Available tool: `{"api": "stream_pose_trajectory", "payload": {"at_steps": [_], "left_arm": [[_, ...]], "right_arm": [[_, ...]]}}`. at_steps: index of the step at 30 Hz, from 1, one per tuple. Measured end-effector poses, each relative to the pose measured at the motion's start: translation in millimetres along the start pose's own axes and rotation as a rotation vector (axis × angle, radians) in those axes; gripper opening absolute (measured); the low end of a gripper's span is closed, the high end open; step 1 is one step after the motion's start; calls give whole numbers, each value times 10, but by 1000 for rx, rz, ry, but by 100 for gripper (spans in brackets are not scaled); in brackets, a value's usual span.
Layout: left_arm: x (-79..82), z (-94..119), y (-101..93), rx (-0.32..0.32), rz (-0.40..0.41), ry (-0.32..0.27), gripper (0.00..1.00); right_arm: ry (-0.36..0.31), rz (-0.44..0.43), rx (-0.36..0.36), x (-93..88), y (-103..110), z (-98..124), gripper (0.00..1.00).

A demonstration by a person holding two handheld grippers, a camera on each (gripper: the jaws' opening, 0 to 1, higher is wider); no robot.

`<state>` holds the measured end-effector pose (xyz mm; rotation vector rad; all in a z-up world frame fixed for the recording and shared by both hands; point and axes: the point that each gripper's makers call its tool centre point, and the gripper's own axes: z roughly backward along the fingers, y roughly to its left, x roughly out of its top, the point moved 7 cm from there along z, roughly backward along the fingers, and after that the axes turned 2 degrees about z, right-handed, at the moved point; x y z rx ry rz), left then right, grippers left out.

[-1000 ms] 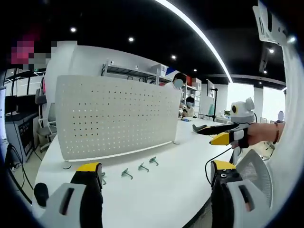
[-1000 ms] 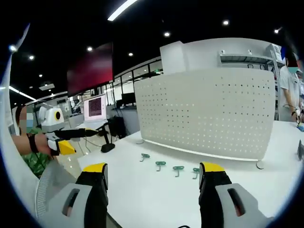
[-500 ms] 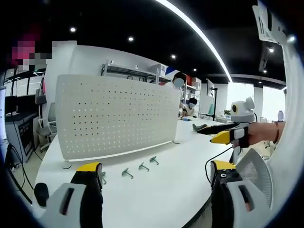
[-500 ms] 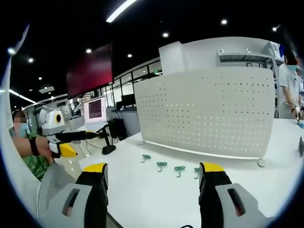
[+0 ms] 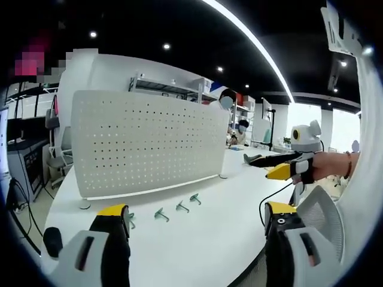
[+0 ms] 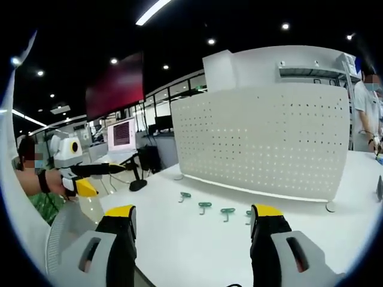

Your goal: Insert the hook assembly into the mounting plate slot until the hook locks in place.

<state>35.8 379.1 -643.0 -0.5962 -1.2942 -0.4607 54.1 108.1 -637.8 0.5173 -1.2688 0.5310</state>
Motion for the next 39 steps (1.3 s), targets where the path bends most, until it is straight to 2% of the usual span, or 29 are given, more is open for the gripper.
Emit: {"api": "stream_pose_trajectory", "payload": {"at_steps": [20, 33, 39], "left_arm": [[-64, -123, 4, -24, 9, 17, 95], [-120, -129, 18, -36, 19, 36, 94], [-132, -135, -3, -48, 14, 49, 93]], "right_arm": [[13, 0, -12, -27, -6, 8, 79], [15, 4, -18, -31, 11, -2, 77], [41, 27, -2, -57, 30, -24, 76]]}}
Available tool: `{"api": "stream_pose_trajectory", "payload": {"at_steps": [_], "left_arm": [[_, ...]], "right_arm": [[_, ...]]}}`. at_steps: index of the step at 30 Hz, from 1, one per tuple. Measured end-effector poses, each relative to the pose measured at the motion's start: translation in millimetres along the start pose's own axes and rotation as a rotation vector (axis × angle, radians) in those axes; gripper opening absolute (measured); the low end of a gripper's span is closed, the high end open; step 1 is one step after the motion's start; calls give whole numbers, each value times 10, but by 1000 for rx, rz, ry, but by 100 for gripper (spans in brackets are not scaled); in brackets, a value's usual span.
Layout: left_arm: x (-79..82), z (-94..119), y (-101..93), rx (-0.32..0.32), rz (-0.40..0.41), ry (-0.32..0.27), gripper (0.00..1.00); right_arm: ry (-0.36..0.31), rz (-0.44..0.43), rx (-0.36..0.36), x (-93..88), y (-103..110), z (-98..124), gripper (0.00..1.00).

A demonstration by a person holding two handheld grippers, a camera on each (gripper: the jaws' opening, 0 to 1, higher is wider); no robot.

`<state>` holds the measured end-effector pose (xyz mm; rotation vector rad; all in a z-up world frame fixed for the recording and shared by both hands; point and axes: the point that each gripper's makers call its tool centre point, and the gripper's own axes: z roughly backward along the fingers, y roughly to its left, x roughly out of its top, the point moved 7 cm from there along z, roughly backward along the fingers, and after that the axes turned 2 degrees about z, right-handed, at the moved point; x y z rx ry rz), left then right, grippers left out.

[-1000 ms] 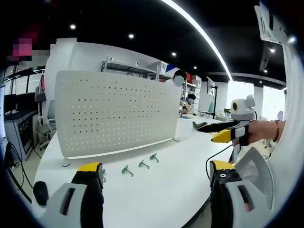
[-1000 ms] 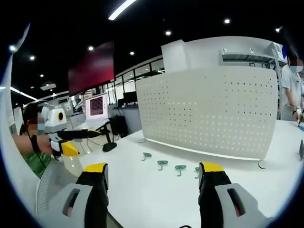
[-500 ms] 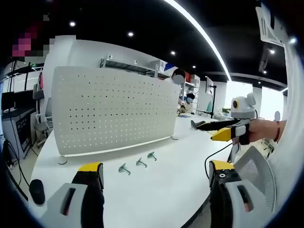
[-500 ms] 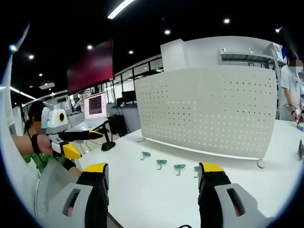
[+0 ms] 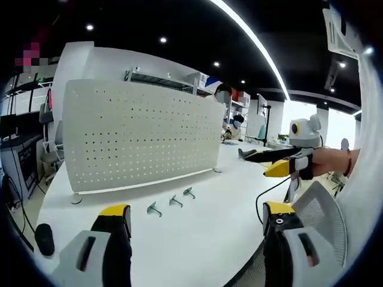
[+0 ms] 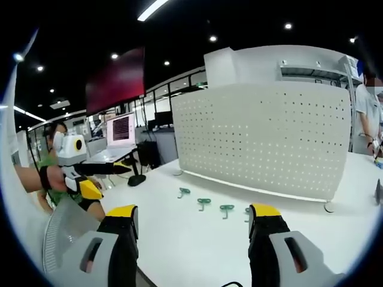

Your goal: Insert the hook assembly into the mounting plate slot until the hook locks in place.

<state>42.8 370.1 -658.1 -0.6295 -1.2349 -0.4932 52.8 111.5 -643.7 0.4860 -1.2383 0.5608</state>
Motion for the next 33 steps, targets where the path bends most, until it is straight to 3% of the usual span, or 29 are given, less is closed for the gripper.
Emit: {"api": "stream_pose_trajectory", "payload": {"at_steps": [15, 25, 33], "left_arm": [[0, -77, -50, -21, -22, 35, 93], [-8, -88, -113, -16, -36, 33, 93], [2, -96, -169, -21, -28, 28, 93]], "right_arm": [[68, 49, 26, -124, -72, -83, 76], [55, 45, 27, -91, -147, -109, 75], [75, 88, 25, -31, -302, -179, 75]]}}
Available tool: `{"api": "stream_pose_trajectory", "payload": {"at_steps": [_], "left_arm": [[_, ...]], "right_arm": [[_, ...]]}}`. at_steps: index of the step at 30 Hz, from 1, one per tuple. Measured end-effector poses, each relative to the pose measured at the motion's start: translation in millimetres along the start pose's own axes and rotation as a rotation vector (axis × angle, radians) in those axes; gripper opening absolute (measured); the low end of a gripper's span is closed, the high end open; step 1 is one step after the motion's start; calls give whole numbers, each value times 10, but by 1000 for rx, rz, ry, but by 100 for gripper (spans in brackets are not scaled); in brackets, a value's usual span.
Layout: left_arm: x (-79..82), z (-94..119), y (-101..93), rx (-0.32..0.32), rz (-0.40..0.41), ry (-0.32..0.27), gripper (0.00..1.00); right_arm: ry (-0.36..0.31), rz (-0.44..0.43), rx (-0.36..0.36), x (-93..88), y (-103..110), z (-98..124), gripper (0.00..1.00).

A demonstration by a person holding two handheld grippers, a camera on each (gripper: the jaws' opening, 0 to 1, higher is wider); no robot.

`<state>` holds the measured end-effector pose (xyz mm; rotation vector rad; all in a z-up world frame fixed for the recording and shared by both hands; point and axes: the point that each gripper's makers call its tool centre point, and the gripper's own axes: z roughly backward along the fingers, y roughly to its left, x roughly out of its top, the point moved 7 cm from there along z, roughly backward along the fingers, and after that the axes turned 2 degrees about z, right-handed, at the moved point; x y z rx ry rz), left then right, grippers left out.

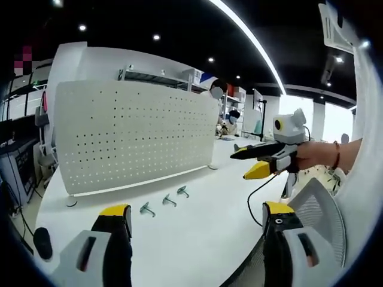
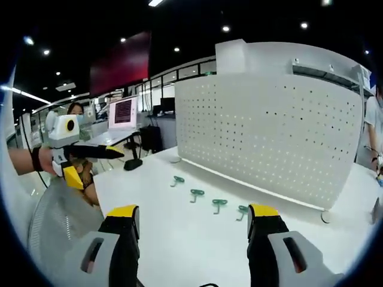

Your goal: Insert the hook assembly into the mounting plate slot until the hook locks in place.

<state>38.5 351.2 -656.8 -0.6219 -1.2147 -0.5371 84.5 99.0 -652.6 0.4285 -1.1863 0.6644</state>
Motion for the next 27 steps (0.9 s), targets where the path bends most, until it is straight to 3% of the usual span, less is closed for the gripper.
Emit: {"api": "stream_pose_trajectory", "payload": {"at_steps": [19, 27], "left_arm": [[-2, -54, -22, -1, 0, 13, 93], [-5, -75, -38, -7, 3, 17, 93]], "right_arm": [[57, 72, 33, -14, -263, -222, 73], [68, 59, 32, -21, -377, -270, 70]]}}
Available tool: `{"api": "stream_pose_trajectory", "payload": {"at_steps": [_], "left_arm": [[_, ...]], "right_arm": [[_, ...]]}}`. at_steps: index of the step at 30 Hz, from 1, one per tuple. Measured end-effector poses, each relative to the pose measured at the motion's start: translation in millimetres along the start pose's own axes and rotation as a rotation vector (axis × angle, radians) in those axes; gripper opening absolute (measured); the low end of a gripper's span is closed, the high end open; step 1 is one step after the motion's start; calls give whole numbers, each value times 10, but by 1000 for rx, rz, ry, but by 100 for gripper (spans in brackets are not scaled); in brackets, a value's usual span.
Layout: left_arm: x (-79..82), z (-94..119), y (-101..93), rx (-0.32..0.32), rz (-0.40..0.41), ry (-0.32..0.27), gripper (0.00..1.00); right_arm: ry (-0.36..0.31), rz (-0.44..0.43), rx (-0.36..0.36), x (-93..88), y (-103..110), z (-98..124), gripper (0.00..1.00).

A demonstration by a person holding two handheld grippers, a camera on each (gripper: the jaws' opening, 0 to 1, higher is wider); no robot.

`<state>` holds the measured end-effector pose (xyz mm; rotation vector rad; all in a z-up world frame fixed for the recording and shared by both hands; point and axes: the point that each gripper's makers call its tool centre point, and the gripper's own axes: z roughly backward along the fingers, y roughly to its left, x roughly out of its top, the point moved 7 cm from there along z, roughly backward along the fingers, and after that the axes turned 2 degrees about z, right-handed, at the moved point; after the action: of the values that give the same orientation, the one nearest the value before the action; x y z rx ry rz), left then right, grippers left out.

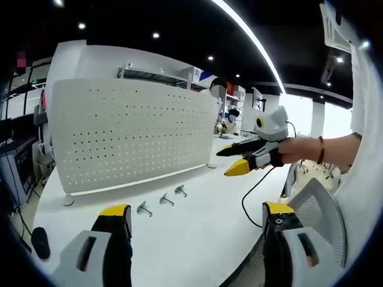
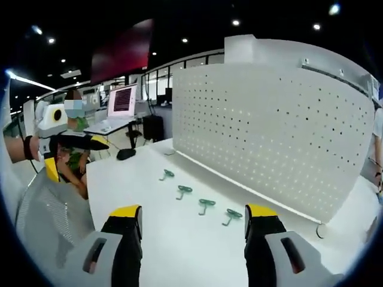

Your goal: Insert the hook assembly into the mounting plate slot until the hook locks in place.

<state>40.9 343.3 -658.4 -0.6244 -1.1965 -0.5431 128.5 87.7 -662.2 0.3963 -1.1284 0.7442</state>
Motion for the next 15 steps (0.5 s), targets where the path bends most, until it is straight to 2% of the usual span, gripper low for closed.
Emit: {"api": "stream_pose_trajectory", "payload": {"at_steps": [15], "left_arm": [[-29, -17, -42, -6, 1, 14, 93]], "right_arm": [[26, -20, 9, -68, -133, -115, 68]]}}
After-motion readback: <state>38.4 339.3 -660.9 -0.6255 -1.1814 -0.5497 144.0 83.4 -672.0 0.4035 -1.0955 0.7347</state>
